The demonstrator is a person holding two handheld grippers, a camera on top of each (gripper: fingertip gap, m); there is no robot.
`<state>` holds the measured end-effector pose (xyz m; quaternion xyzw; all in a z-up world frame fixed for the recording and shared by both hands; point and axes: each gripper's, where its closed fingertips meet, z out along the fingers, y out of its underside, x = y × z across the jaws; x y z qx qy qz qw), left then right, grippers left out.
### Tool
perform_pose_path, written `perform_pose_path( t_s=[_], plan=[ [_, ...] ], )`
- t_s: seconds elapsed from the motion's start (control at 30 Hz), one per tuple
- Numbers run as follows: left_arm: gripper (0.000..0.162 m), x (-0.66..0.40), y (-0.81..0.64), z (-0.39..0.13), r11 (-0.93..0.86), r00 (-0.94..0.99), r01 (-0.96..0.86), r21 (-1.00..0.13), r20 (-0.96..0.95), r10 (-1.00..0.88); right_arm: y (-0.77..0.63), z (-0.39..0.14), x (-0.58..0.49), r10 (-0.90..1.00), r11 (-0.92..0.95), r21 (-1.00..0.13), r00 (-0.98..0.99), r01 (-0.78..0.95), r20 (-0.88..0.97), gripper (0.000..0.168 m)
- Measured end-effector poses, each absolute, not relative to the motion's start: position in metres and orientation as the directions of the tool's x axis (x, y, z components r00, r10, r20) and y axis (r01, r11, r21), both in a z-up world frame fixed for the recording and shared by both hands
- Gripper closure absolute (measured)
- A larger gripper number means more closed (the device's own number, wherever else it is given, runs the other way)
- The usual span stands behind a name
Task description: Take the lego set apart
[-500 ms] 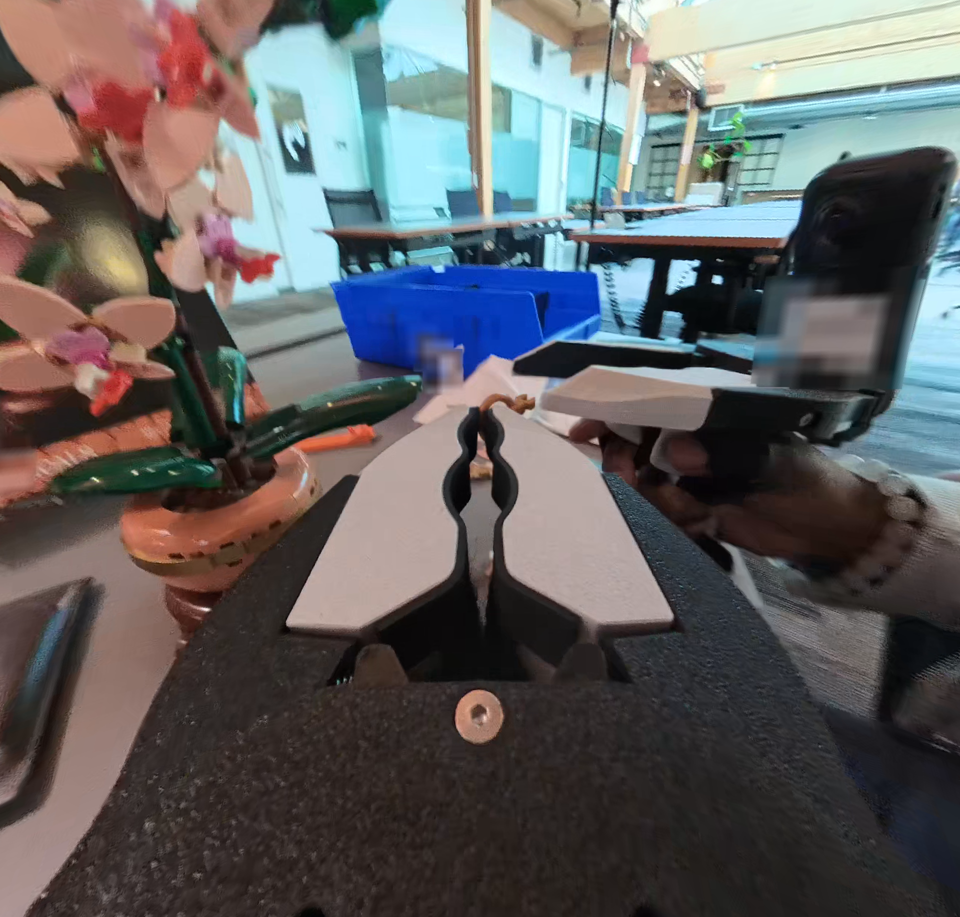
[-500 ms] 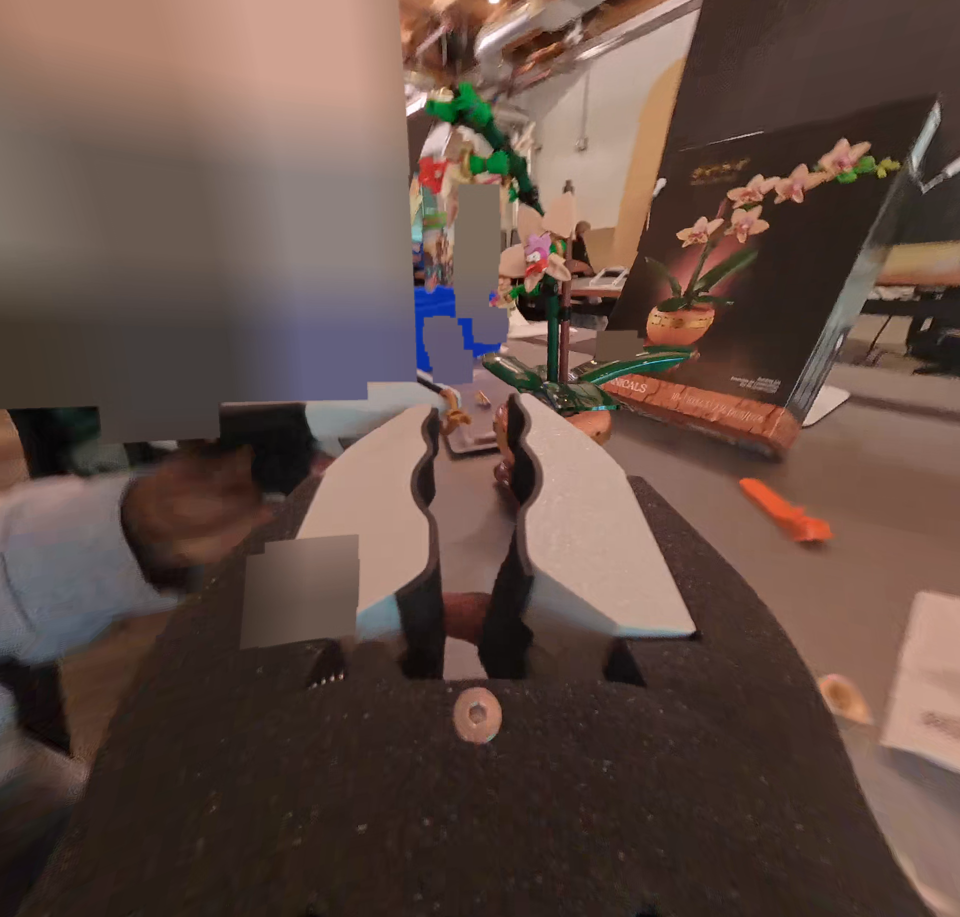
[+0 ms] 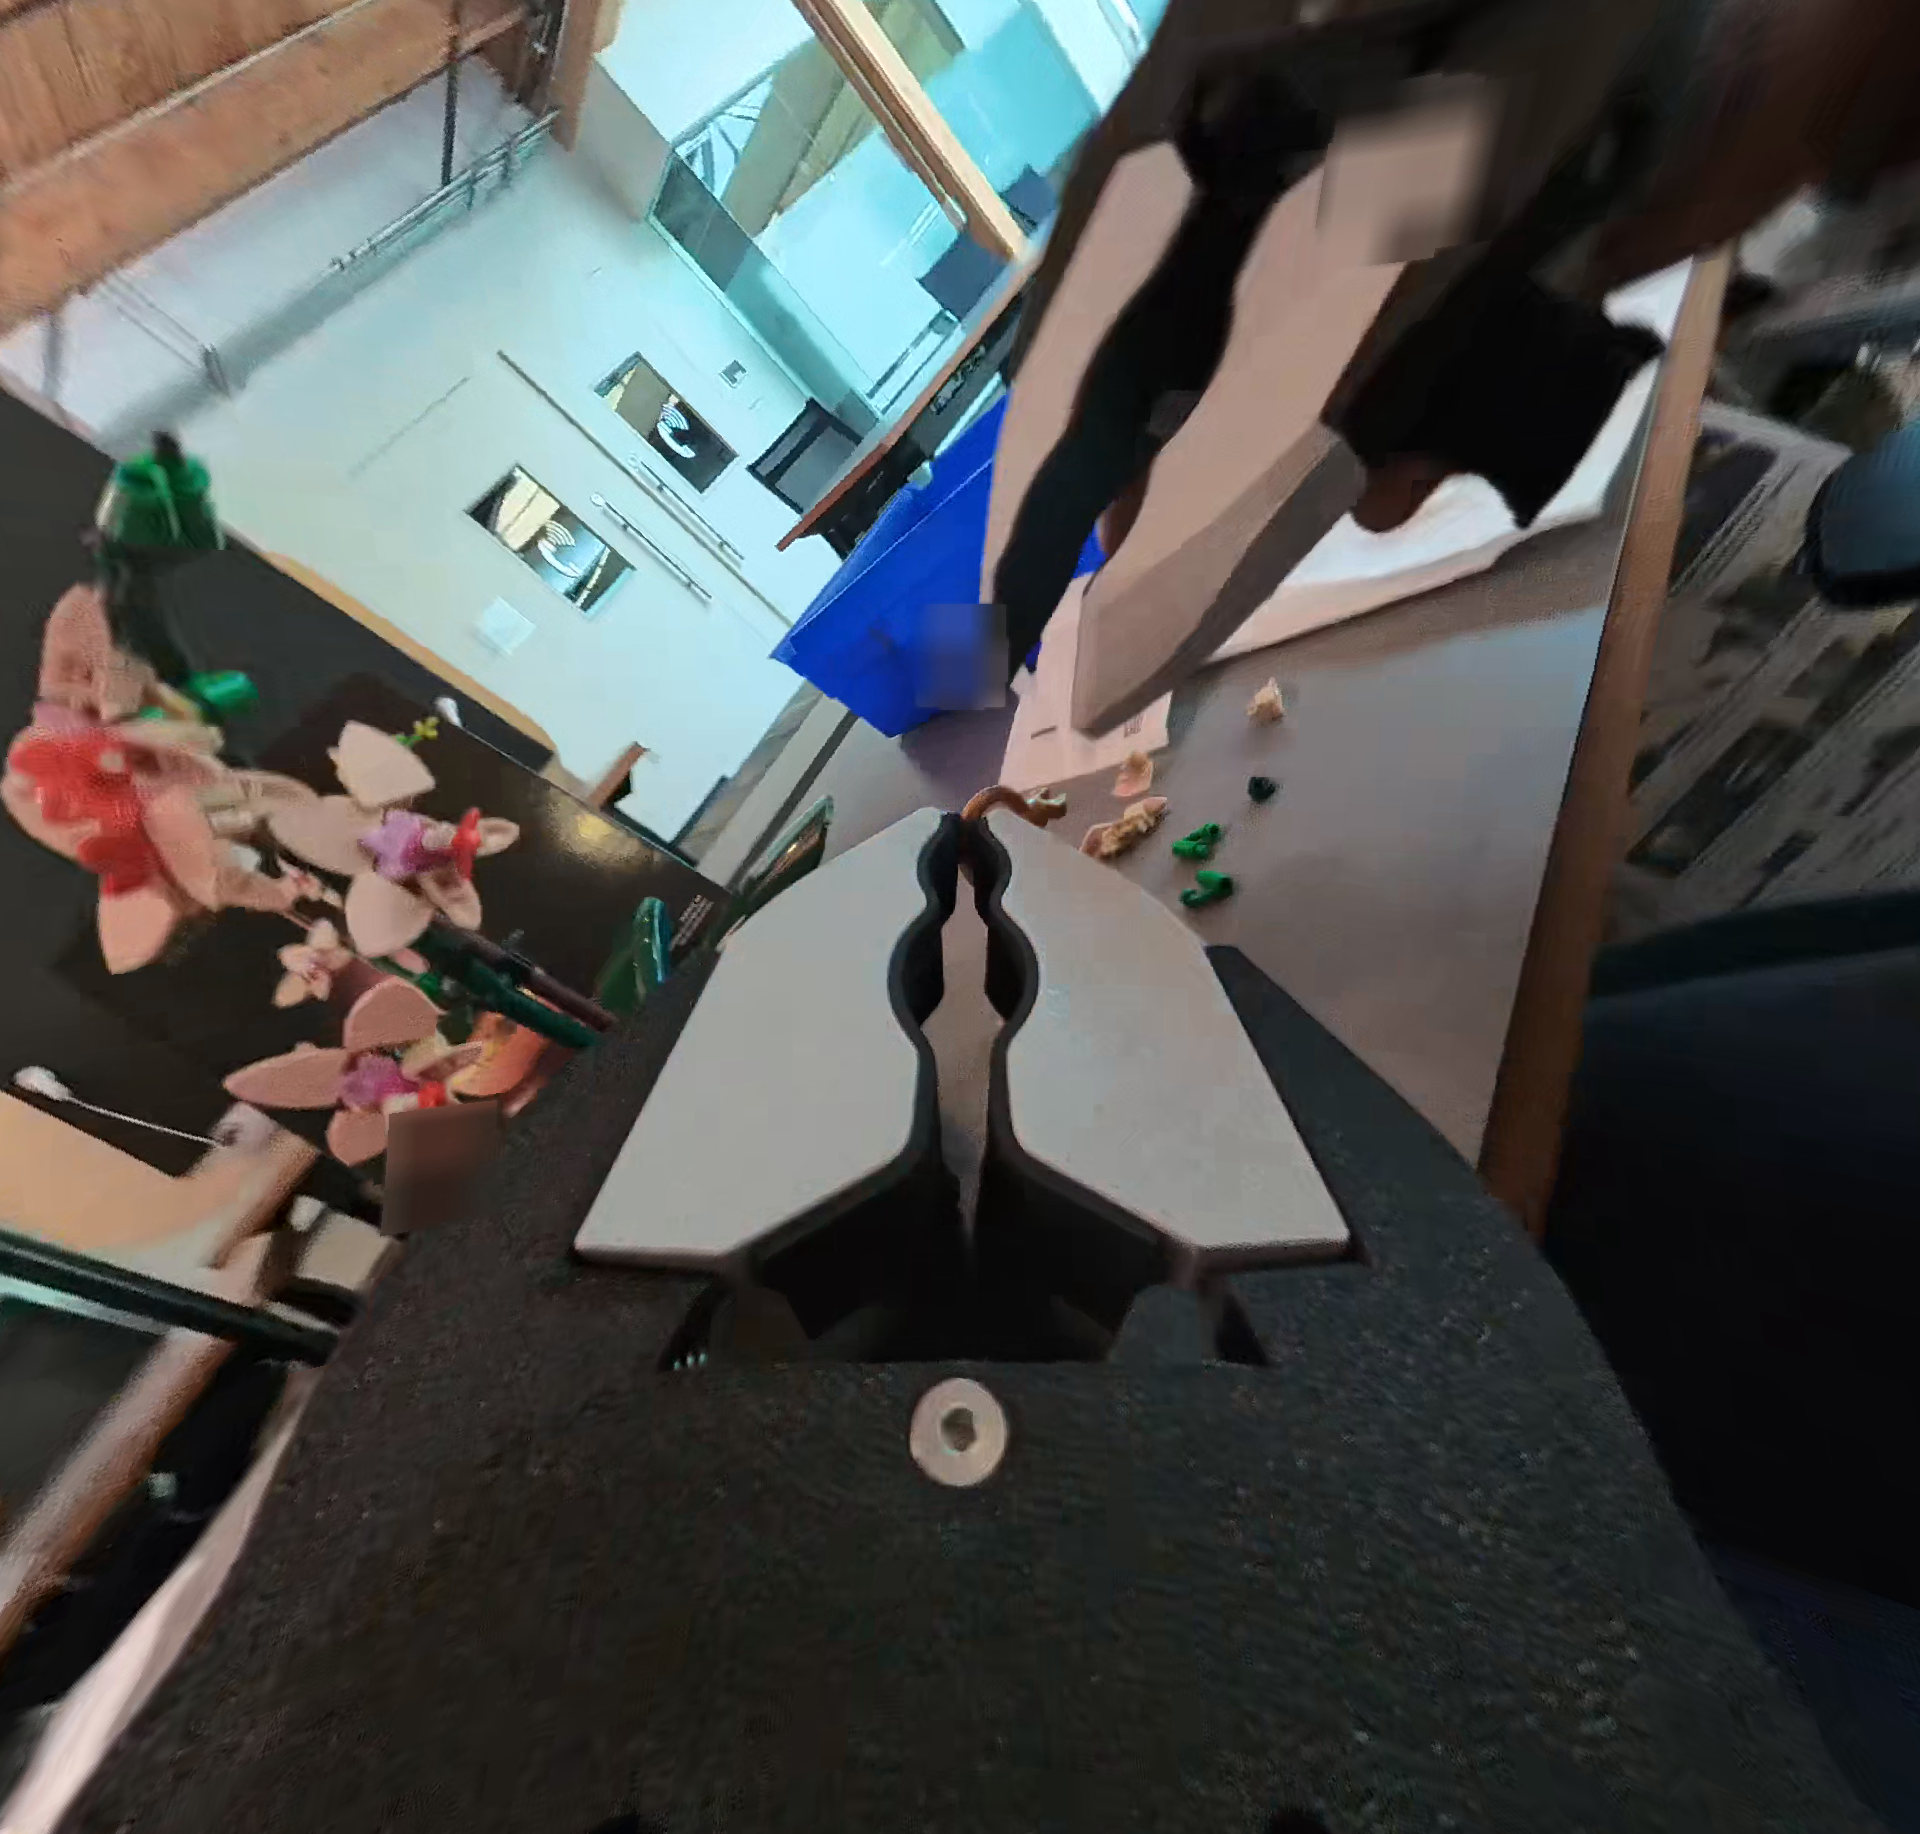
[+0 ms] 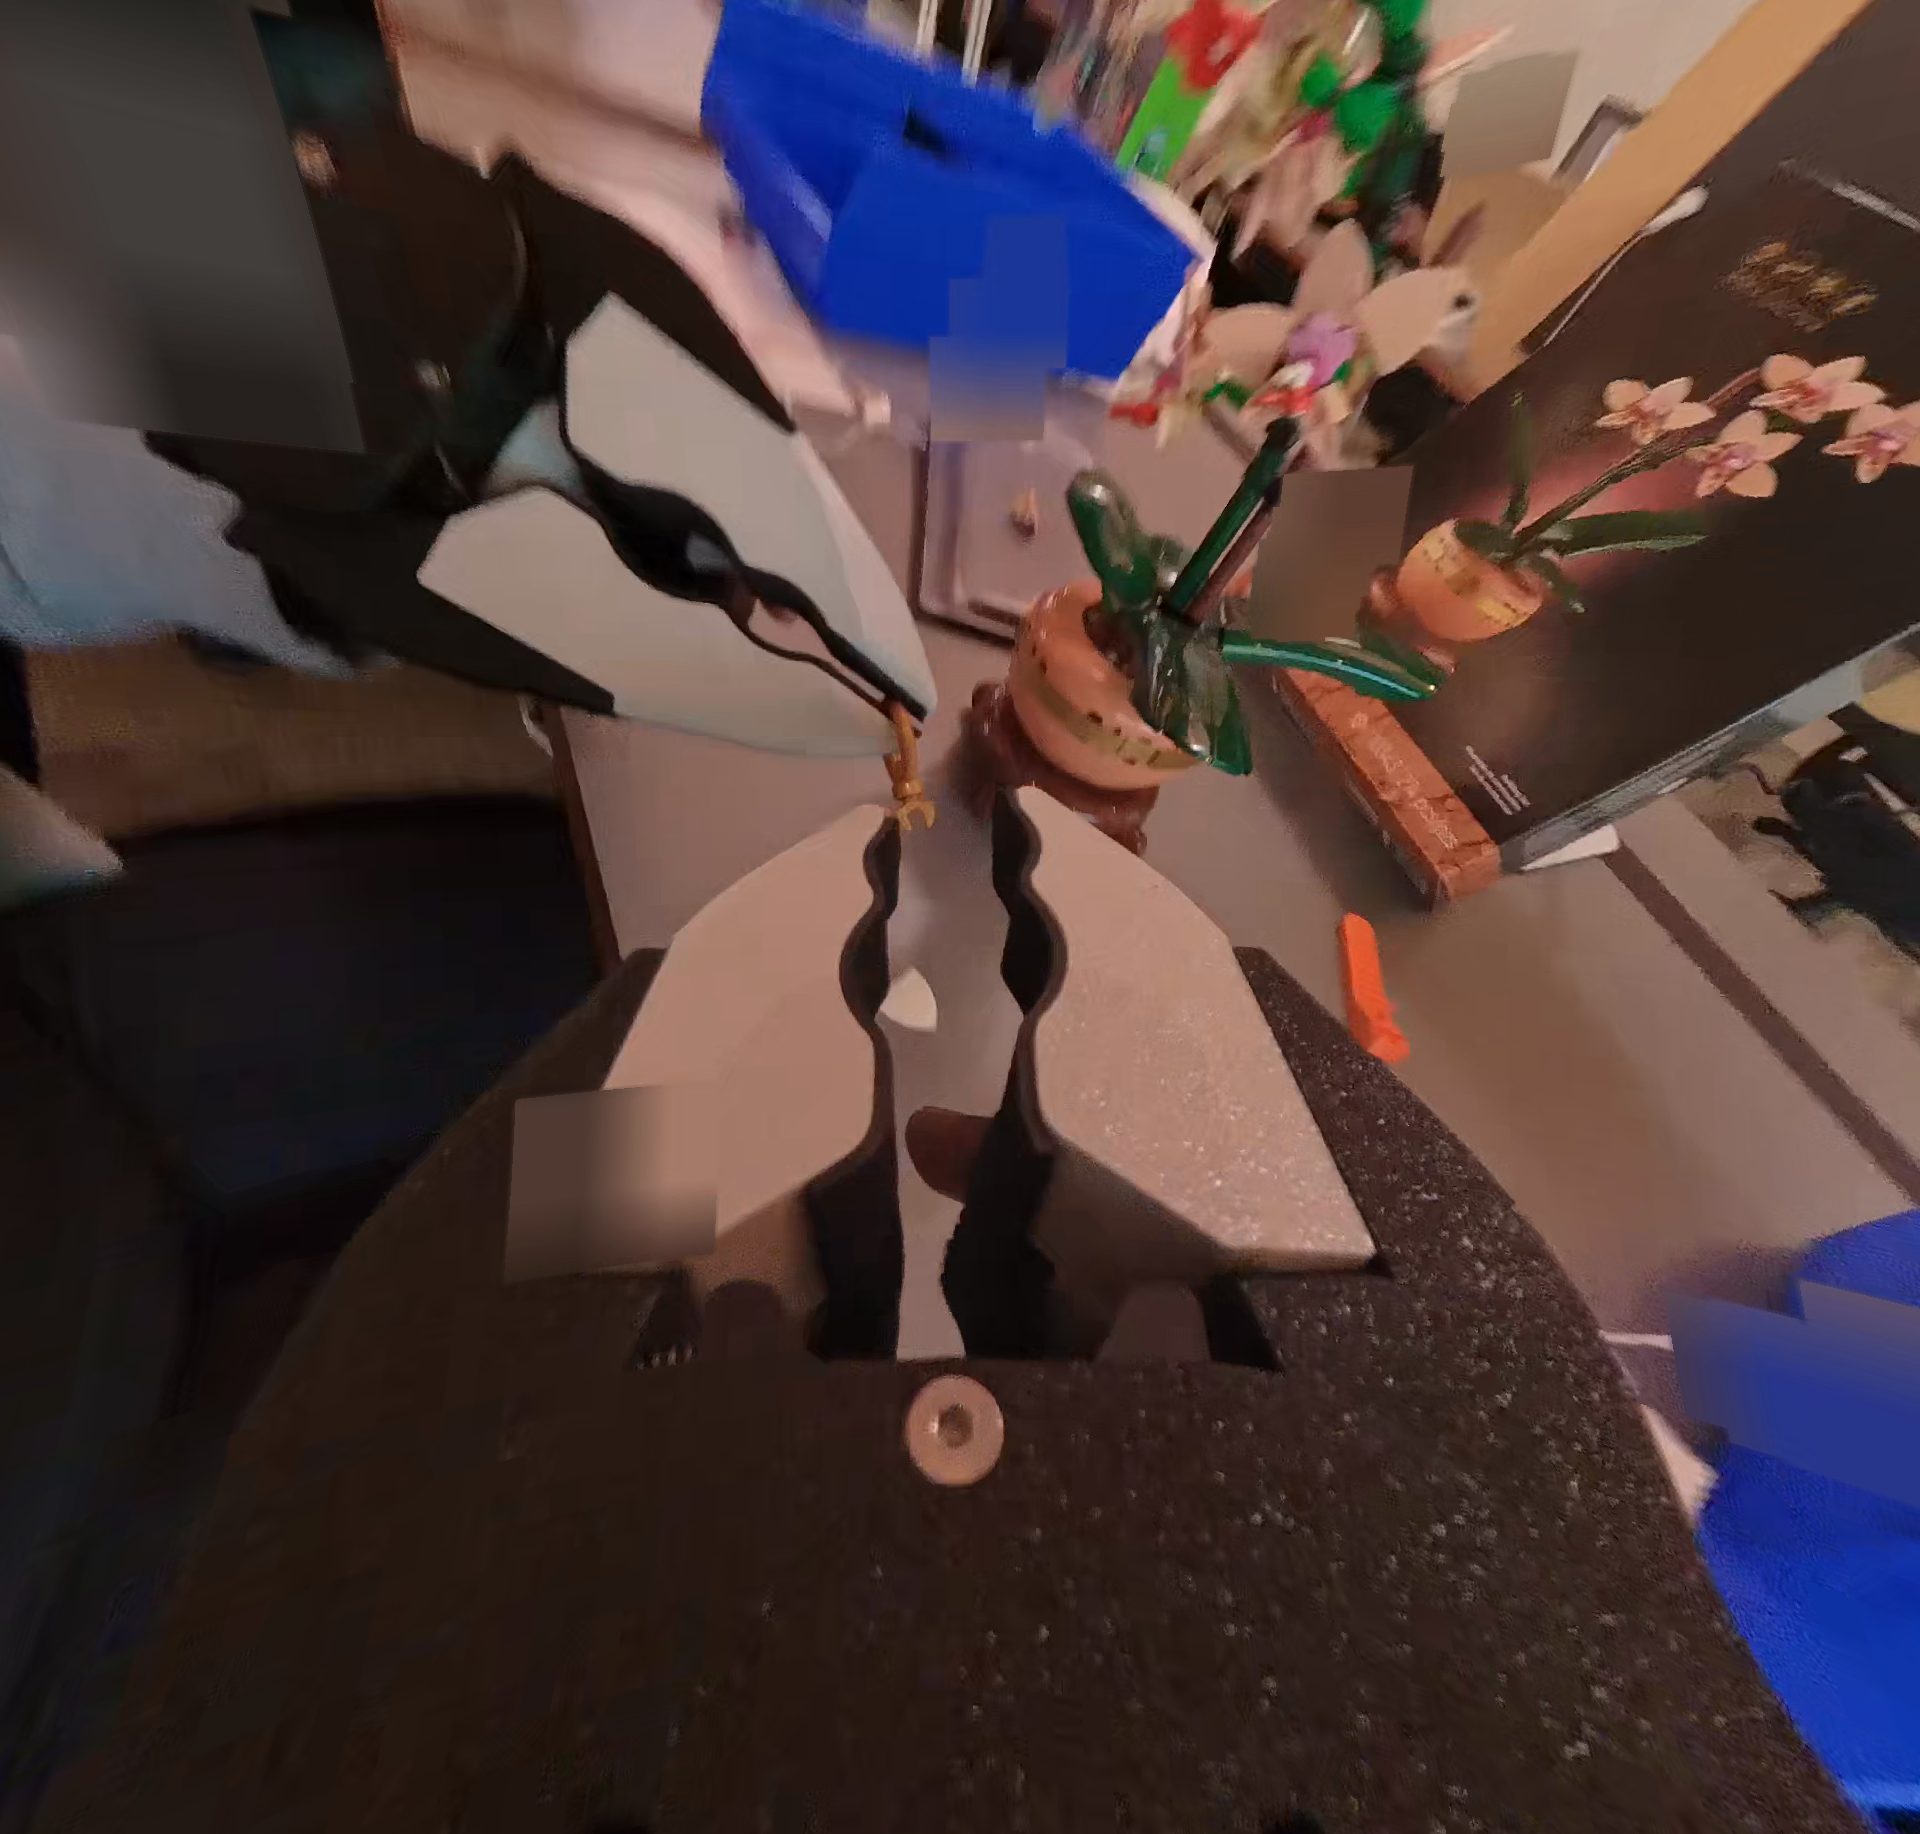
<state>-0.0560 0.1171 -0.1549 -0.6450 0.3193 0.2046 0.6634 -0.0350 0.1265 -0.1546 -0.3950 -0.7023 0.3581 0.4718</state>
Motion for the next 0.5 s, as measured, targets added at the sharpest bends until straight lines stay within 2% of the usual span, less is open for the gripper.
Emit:
perform_pose_path(
  t_s=[0.1,0.13,0.2,0.33,0.4,0.5],
  plan=[
    [0.160,-0.051,0.117,-0.158,0.073,0.674,-0.724,-0.686,-0.725,-0.140,0.127,-0.169,-0.039,0.846,0.529,-0.784,-0.276,0.325,0.456,0.137],
    [0.160,-0.050,0.117,-0.158,0.071,0.664,-0.734,-0.676,-0.736,-0.133,0.128,-0.174,-0.041,0.832,0.553,-0.759,-0.277,0.343,0.480,0.138],
    [0.160,-0.051,0.118,-0.161,0.056,0.641,-0.756,-0.652,-0.756,-0.135,0.131,-0.178,-0.044,0.797,0.603,-0.722,-0.256,0.339,0.547,0.148],
    [0.160,-0.049,0.118,-0.162,0.052,0.598,-0.792,-0.608,-0.791,-0.132,0.131,-0.183,-0.047,0.769,0.638,-0.682,-0.249,0.356,0.589,0.151],
    [0.160,-0.049,0.119,-0.162,0.050,0.571,-0.814,-0.579,-0.813,-0.118,0.133,-0.185,-0.049,0.748,0.660,-0.653,-0.244,0.372,0.617,0.161],
    [0.160,-0.048,0.121,-0.161,0.064,0.556,-0.824,-0.564,-0.824,-0.105,0.137,-0.186,-0.050,0.715,0.692,-0.614,-0.241,0.380,0.656,0.162]
  ],
)
